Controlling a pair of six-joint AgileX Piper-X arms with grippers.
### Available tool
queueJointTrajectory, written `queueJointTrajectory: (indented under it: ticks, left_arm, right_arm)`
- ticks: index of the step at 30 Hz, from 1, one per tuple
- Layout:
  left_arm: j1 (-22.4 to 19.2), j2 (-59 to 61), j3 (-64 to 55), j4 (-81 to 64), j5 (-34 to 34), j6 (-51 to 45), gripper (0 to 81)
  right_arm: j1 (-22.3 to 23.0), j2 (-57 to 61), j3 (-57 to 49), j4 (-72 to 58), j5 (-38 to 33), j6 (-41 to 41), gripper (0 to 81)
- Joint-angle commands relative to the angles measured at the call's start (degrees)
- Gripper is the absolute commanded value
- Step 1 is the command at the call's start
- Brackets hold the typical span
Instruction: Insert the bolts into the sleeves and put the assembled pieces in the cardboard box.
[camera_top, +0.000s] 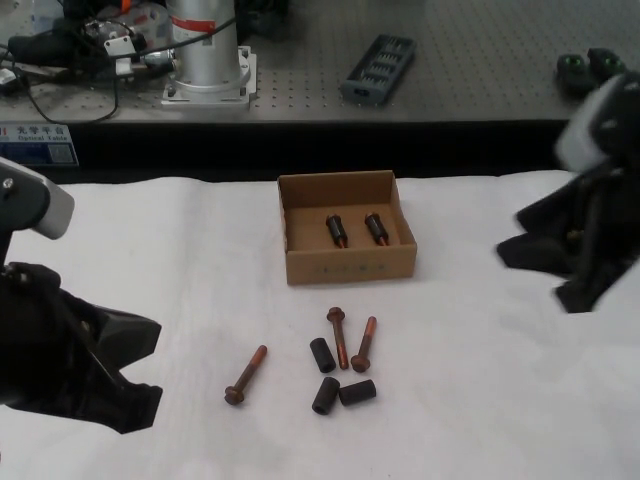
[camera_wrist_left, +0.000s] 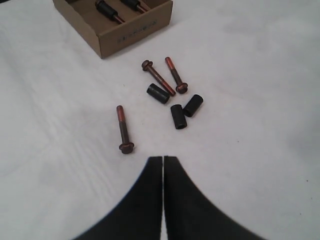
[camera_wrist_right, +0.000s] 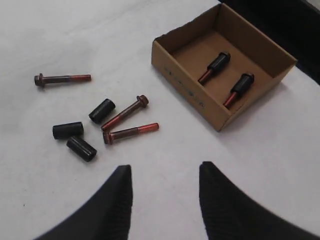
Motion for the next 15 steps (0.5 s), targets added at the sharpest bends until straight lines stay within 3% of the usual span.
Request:
queueJointTrajectory:
  ticks: [1, 6, 11, 15]
  left_arm:
    - [0.08, -0.37, -0.08, -0.76, -0.33, 0.60, 0.7]
    - [0.08, -0.37, -0.08, -0.76, -0.33, 0.60, 0.7]
    - [0.08, -0.37, -0.08, -0.76, -0.33, 0.60, 0.7]
    - [0.08, -0.37, -0.08, -0.76, -0.33, 0.60, 0.7]
  right_arm:
    - [-0.59, -0.56, -0.40, -0.70, -0.73, -0.70, 33.5]
    - [7.40, 4.36, -0.40, -0.95, 2.21, -4.61, 33.5]
    - [15.00, 9.58, -0.55, -1.97, 12.42, -11.66, 33.5]
    - [18.25, 13.18, -2.33, -1.63, 19.98, -19.69, 33.5]
